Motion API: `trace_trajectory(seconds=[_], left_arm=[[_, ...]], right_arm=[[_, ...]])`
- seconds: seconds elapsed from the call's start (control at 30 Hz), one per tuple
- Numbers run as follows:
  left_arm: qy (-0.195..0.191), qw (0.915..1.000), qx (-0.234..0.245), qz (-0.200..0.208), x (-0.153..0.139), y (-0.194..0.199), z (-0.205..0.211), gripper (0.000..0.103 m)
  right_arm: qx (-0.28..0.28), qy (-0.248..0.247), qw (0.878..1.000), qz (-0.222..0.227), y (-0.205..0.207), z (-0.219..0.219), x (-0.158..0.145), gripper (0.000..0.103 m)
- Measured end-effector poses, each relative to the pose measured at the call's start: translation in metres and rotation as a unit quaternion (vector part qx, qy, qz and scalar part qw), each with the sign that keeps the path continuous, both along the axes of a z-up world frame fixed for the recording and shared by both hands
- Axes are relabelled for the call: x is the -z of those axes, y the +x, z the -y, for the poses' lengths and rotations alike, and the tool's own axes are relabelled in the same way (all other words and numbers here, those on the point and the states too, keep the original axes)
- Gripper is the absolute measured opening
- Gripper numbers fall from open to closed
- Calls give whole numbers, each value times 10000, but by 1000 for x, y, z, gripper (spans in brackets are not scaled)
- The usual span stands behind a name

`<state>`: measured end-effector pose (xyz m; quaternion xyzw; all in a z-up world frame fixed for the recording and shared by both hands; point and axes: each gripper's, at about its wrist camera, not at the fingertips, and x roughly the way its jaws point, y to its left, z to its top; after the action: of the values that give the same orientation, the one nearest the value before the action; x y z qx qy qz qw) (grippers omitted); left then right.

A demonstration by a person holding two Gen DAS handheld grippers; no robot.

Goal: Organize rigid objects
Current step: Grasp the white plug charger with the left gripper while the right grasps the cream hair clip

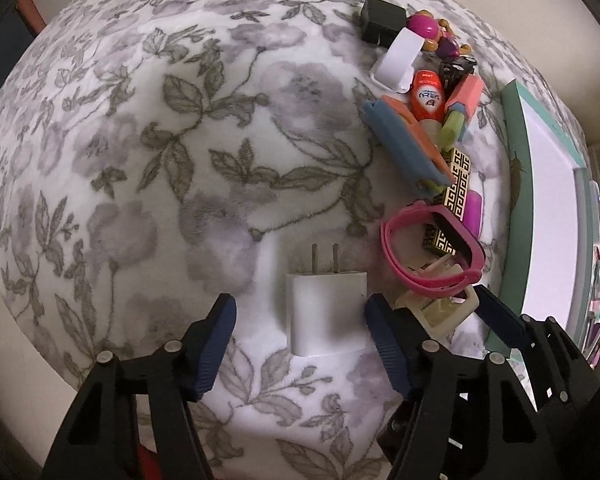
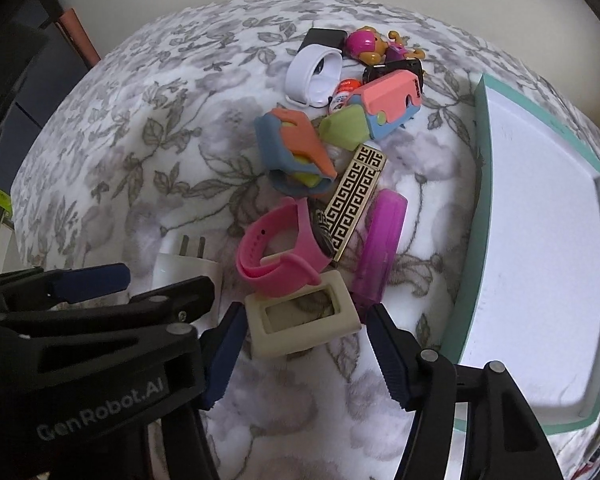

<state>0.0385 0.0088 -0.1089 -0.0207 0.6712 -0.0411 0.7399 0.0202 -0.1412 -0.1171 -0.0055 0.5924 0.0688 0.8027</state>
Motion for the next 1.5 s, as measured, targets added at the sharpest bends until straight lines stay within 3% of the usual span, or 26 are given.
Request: trace_trajectory(seconds=[0.3,0.57,0.9,1.07,1.3,1.5], left_arm=[[45,10000,45,-32,0,0,4,67],[32,9999,167,-21,-8,-3,5,59],[166,9992,367,-80,5,12,37,56],[161,9989,420,-133,7,13,43,45],[208,9987,457,-59,11,19,54,45],[238,9986,424,203,-6,16,49,45]], right_arm=[[-31,67,10000,0,0,0,-1,59],[-14,50,10000,-76,-4,7,-4,59],[82,112,9998,-166,-9,16,-6,59],[55,76,9998,-172,-9,15,-6,59],[66,92,9998,-180,-8,11,-5,59],[114,242,9996,-110,-9,14,-11,58]])
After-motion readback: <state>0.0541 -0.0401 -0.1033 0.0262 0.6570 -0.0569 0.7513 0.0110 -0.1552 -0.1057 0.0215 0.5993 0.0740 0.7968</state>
